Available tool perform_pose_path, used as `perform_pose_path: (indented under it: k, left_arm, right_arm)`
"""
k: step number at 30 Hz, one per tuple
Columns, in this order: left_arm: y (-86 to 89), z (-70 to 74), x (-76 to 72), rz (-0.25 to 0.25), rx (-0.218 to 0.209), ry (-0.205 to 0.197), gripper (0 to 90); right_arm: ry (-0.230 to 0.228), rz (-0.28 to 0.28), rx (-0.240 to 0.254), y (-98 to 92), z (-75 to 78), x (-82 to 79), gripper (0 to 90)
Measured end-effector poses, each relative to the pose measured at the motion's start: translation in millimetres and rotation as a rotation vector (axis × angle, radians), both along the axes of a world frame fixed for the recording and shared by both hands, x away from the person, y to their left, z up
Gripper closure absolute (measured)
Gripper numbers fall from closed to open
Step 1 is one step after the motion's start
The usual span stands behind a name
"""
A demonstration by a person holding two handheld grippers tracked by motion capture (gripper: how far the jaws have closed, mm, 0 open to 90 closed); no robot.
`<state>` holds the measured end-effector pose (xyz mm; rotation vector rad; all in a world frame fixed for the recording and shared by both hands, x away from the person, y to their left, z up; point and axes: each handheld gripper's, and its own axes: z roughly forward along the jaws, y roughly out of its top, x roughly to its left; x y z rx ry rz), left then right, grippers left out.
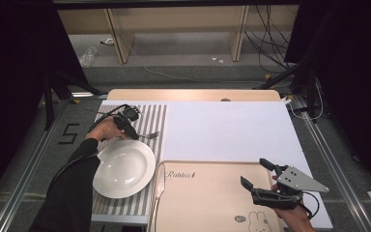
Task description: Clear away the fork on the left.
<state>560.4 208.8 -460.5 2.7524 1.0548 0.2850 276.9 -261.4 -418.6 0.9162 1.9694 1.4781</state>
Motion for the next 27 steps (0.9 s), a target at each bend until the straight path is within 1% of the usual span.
perform_pose_path:
  k: [3,11,18,21,24,27]
  left_arm:
    - [0.4,-0.1,-0.1,0.007,-0.004,0.005,45.3]
    - [2.6,-0.4,2.0,0.024,-0.03,0.036,48.9]
    - [2.9,-0.3,2.4,0.023,-0.042,0.052,53.3]
    - [2.4,-0.2,1.5,0.019,-0.042,0.049,55.1]
    - [2.3,-0.1,1.3,0.021,-0.047,0.054,57.4]
    - [1.1,0.1,0.8,0.011,-0.047,0.059,60.6]
  right_arm:
    - [-0.003,0.001,0.001,-0.1,0.2,0.0,15.5]
    - [-0.007,0.002,0.002,0.3,0.5,-0.5,15.5]
    - [-0.007,0.004,0.003,0.3,0.4,-0.3,15.6]
    - [-0.007,0.004,0.001,0.3,0.4,-0.3,15.5]
    - [-0.007,0.004,0.002,0.3,0.4,-0.3,15.6]
    - [-0.006,0.004,0.004,0.4,0.5,-0.7,15.6]
